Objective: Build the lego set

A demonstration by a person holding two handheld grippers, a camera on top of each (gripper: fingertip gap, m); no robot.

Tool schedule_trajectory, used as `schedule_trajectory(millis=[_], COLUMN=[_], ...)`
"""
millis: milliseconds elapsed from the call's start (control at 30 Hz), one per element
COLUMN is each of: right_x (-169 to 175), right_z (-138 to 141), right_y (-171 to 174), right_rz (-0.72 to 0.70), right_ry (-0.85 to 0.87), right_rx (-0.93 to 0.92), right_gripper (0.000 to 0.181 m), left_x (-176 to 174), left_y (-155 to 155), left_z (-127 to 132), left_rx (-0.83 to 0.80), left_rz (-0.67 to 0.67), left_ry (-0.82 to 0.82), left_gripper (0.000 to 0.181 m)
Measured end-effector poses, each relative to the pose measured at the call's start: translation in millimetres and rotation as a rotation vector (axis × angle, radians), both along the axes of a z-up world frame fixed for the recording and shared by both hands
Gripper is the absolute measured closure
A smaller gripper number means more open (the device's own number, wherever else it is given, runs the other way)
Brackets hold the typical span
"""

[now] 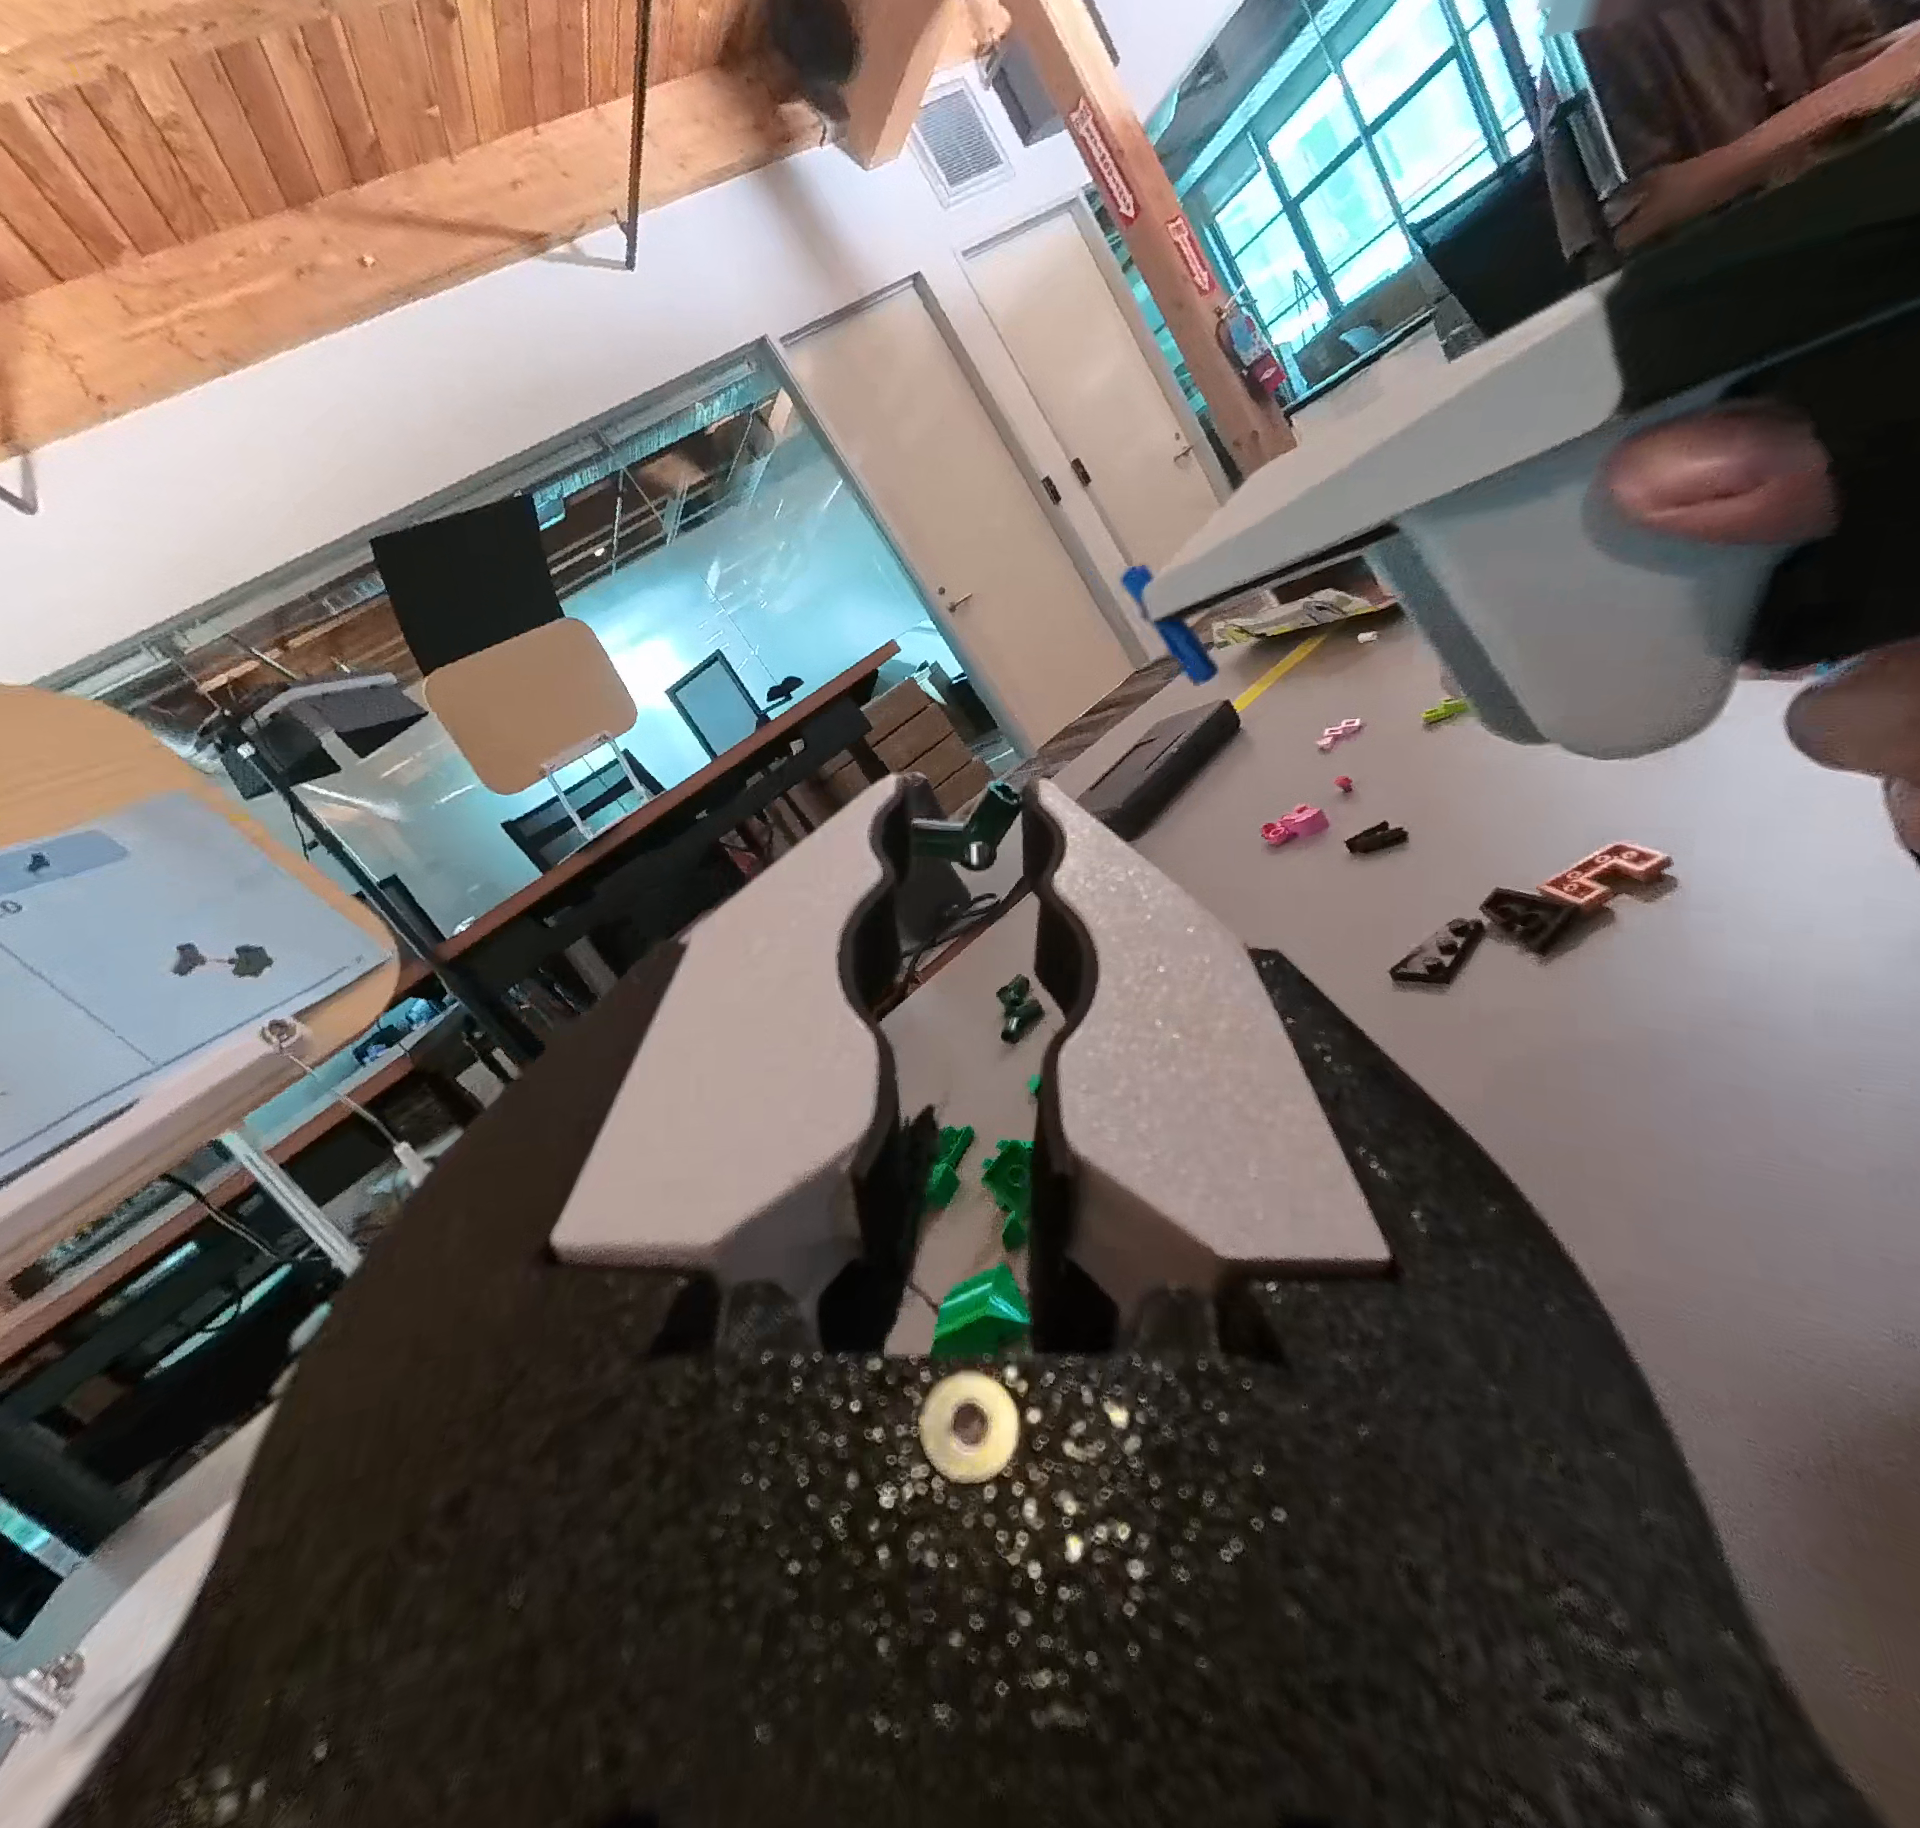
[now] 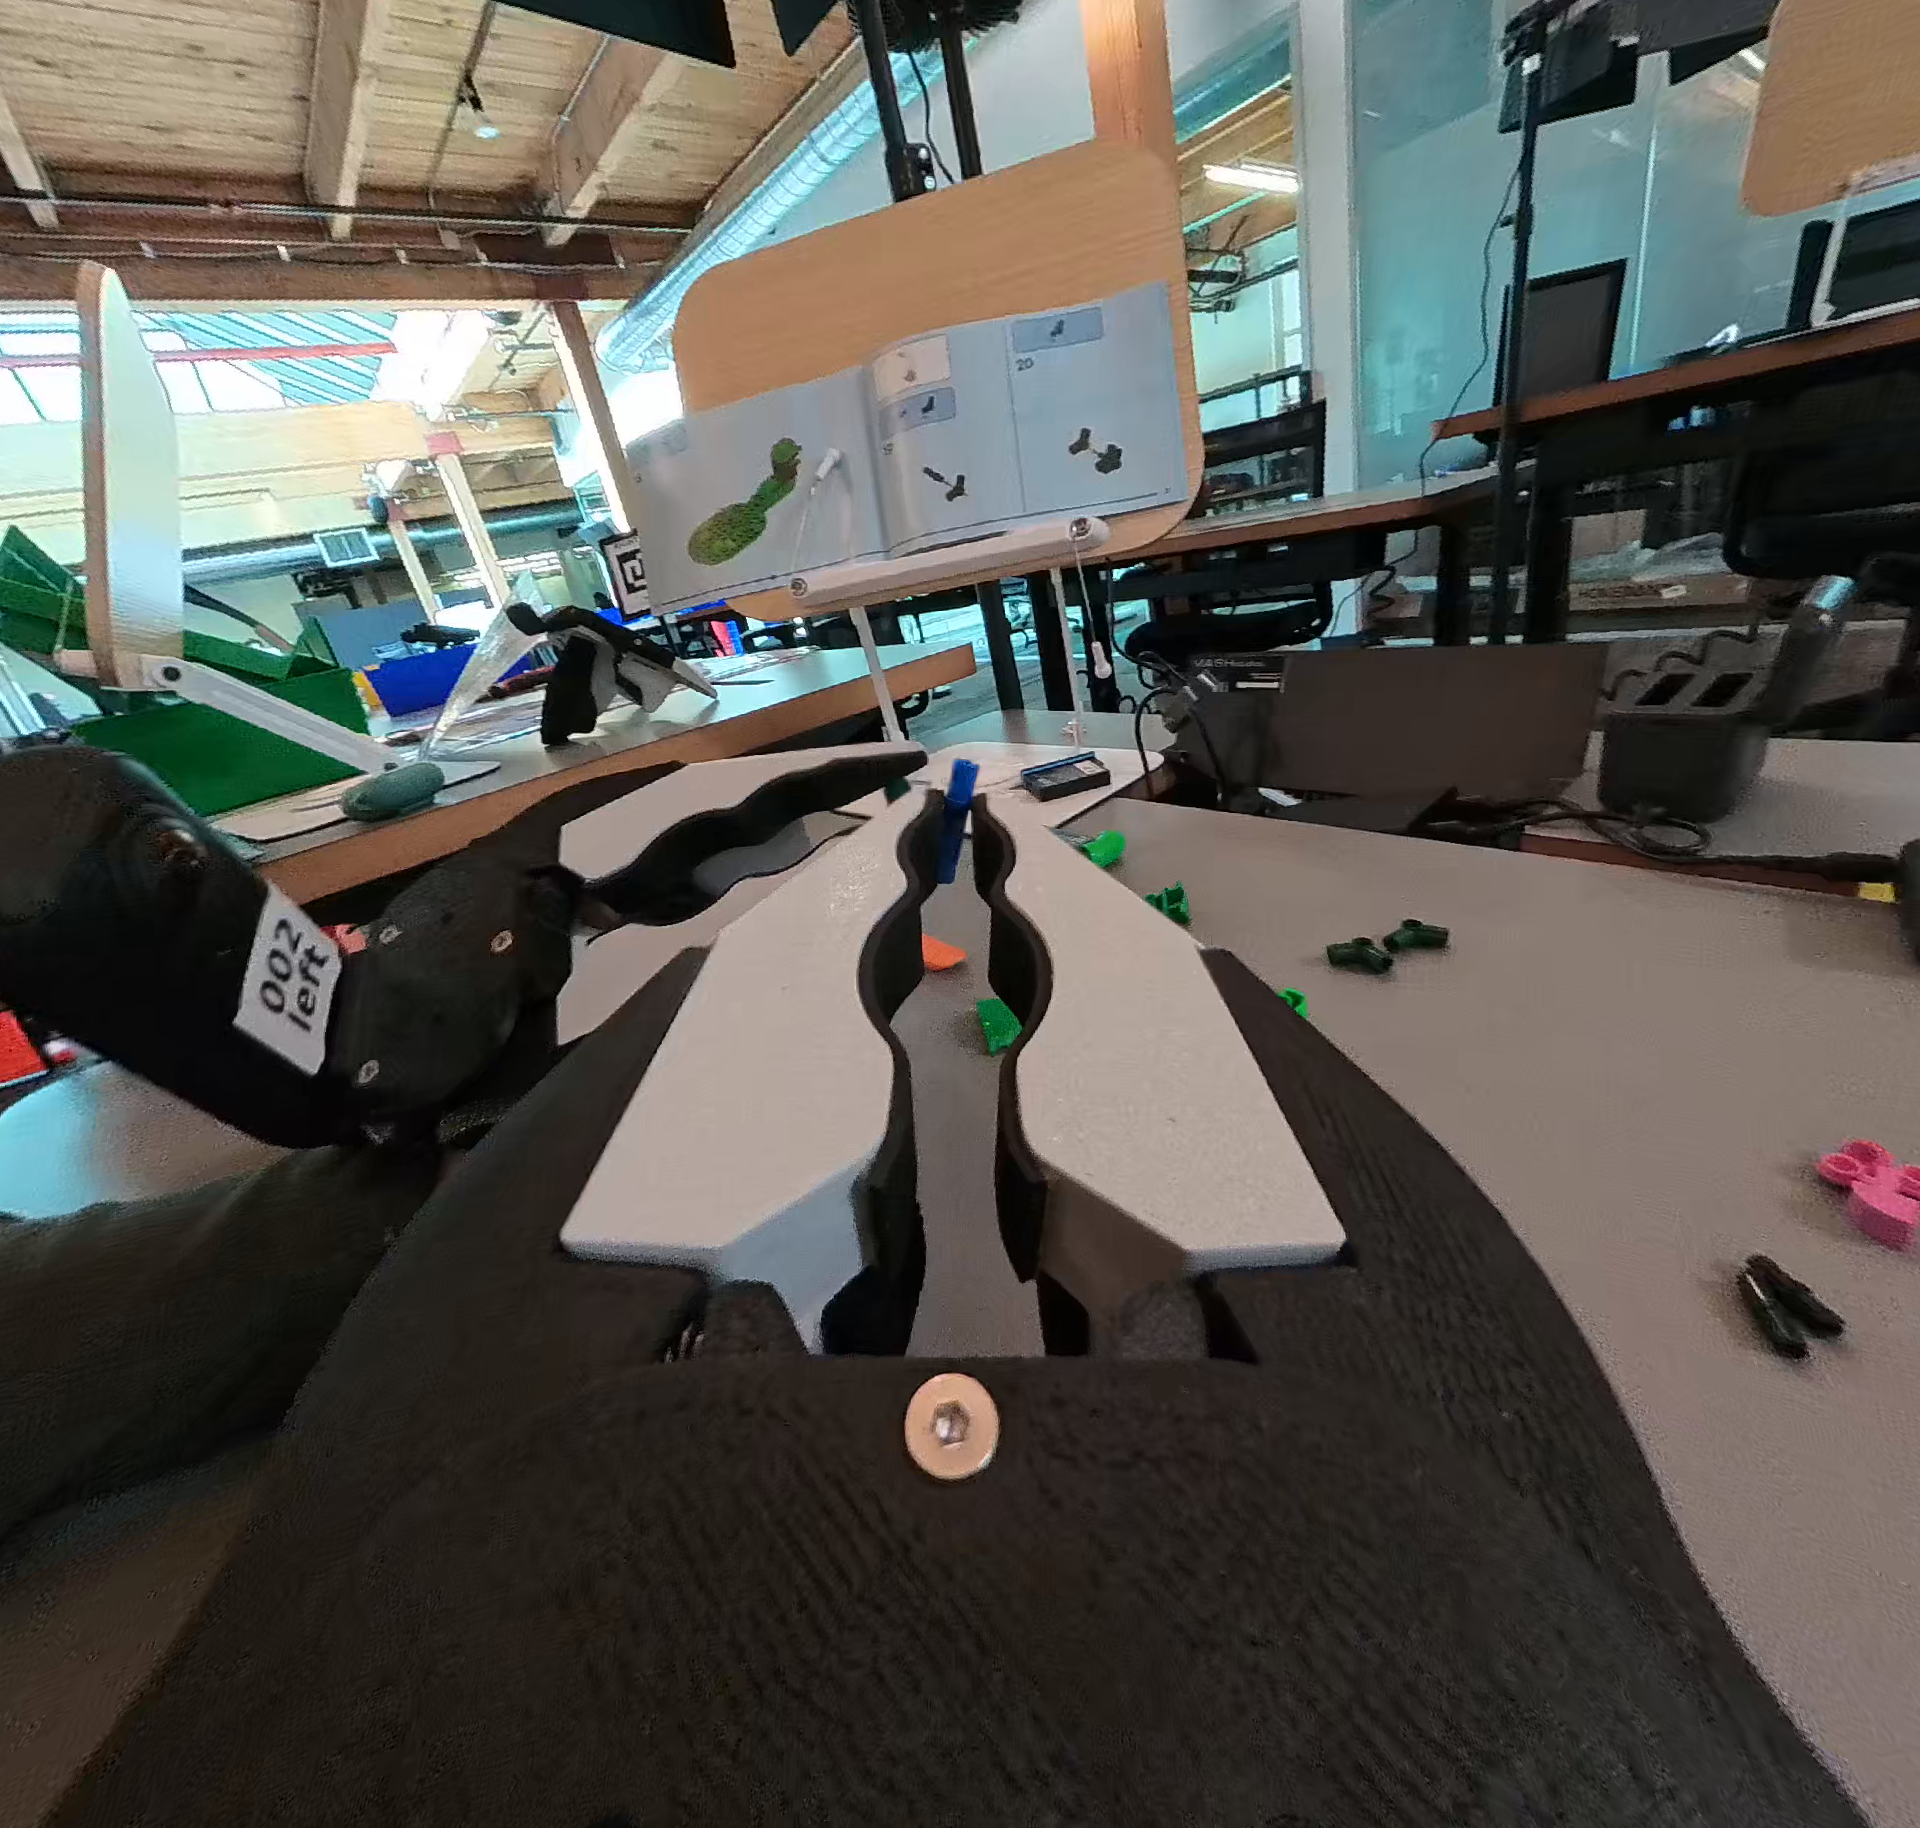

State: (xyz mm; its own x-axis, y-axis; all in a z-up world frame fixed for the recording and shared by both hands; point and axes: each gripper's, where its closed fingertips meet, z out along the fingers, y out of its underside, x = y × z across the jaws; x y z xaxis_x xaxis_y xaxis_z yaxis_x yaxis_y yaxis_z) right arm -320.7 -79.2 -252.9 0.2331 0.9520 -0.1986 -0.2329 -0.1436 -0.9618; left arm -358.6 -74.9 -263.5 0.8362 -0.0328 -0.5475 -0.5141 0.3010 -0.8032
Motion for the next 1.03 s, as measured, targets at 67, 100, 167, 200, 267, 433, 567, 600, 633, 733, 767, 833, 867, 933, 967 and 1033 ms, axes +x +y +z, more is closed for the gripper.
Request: schedule_trajectory(millis=[67, 100, 167, 200, 267, 433, 567, 600, 633, 733, 767, 833, 867, 933, 967, 1033], right_x=[-1.0, -1.2, -1.6, -1.8, -1.7, 5.1, 9.1, 9.0, 8.9, 10.7, 12.3, 16.7, 18.8, 23.1, 25.6, 31.3], right_z=[2.5, 5.0, 10.5, 13.5, 19.4, 27.1, 28.8, 28.4, 28.0, 31.5, 34.6, 42.9, 47.4, 57.0, 62.5, 74.1], right_y=[-4.4, -7.4, -14.8, -19.4, -28.0, -26.5, -20.8, -20.4, -20.1, -22.7, -24.9, -30.8, -34.2, -42.0, -46.5, -55.6], right_rz=[0.027, 0.047, 0.097, 0.131, 0.209, 0.313, 0.341, 0.345, 0.349, 0.377, 0.391, 0.415, 0.423, 0.425, 0.422, 0.417], right_ry=[0.015, 0.029, 0.061, 0.081, 0.13, 0.243, 0.282, 0.283, 0.285, 0.316, 0.335, 0.377, 0.394, 0.421, 0.434, 0.459], right_rx=[0.008, 0.014, 0.024, 0.027, 0.009, -0.107, -0.17, -0.177, -0.182, -0.187, -0.184, -0.163, -0.144, -0.089, -0.057, 0.002], right_gripper=[0.179, 0.178, 0.178, 0.178, 0.178, 0.179, 0.178, 0.179, 0.179, 0.178, 0.178, 0.178, 0.178, 0.178, 0.178, 0.179], left_x=[-1.9, -1.4, 3.2, 6.5, 13.1, 28.4, 34.2, 36.5, 39.9, 45.8, 43.7, 35.5, 31.9, 26.8, 23.8, 18.6], left_y=[0.4, 0.7, 1.4, 1.4, 0.6, -11.5, -17.3, -19.1, -21.8, -31.7, -35.4, -43.8, -48.4, -59.0, -63.3, -69.5], left_z=[-0.5, -1.2, -3.9, -5.2, -6.3, 3.1, 7.1, 8.0, 9.4, 20.6, 27.5, 44.2, 52.0, 66.5, 72.6, 79.5], left_rx=[-0.009, -0.015, -0.035, -0.045, -0.053, -0.024, -0.032, -0.035, -0.041, -0.062, -0.058, -0.031, -0.018, 0.016, 0.037, 0.07], left_rz=[-0.004, -0.01, -0.035, -0.05, -0.076, -0.213, -0.324, -0.36, -0.41, -0.616, -0.69, -0.828, -0.898, -1.044, -1.111, -1.25], left_ry=[-0.02, -0.025, -0.025, -0.022, -0.013, -0.071, -0.154, -0.176, -0.206, -0.415, -0.516, -0.717, -0.805, -0.972, -1.066, -1.263], left_gripper=[0.163, 0.163, 0.163, 0.163, 0.163, 0.163, 0.163, 0.163, 0.163, 0.163, 0.163, 0.164, 0.163, 0.163, 0.163, 0.164])
